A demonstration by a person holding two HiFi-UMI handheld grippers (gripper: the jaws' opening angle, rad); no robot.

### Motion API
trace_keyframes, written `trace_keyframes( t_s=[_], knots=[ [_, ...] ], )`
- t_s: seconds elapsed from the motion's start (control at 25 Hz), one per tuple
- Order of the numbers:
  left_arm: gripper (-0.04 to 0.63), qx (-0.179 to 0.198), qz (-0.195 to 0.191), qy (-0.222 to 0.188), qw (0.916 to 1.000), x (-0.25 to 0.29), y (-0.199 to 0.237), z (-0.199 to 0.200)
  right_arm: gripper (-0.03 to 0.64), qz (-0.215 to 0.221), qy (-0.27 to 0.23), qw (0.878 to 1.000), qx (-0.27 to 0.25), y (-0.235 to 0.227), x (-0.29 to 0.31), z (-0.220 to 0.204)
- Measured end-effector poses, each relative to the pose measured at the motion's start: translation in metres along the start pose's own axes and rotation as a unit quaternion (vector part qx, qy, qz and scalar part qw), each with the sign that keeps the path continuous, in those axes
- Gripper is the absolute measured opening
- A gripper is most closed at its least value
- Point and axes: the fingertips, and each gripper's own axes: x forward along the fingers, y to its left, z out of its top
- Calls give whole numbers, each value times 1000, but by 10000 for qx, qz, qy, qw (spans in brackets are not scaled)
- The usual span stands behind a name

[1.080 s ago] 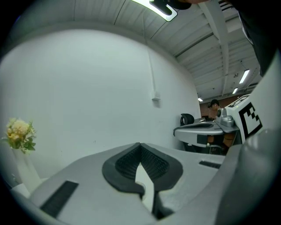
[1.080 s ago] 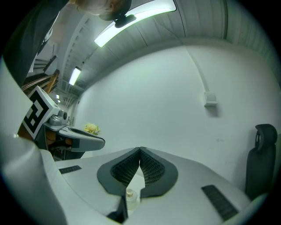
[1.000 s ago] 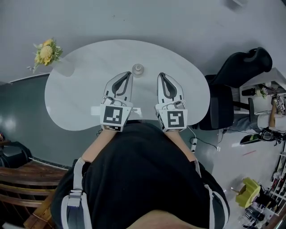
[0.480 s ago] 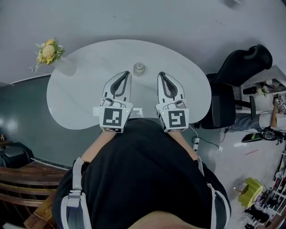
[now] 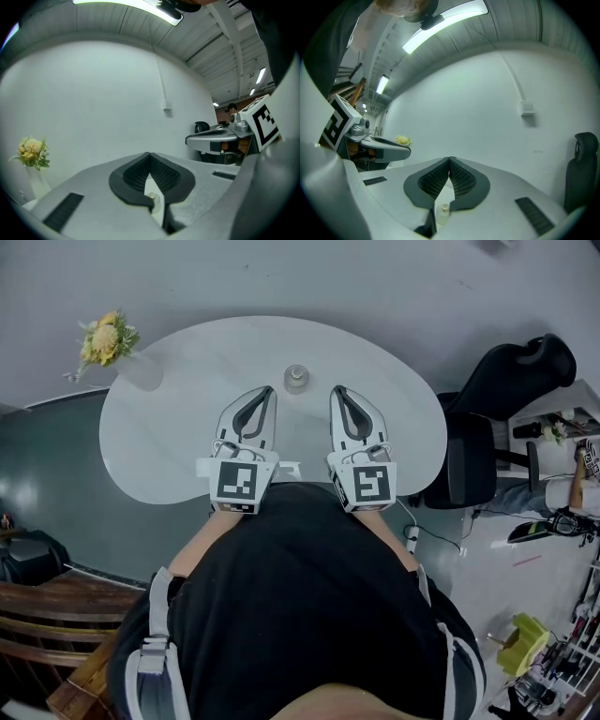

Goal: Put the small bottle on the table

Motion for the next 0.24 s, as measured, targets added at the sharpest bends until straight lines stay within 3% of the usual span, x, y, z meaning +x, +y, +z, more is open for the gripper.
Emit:
trace_keyframes(
  t_s=[0.24],
  knots=[
    [8,15,-1,73,10000,2,3,-6,21,-46,-40,10000,-3,-2,3,-1]
  ],
)
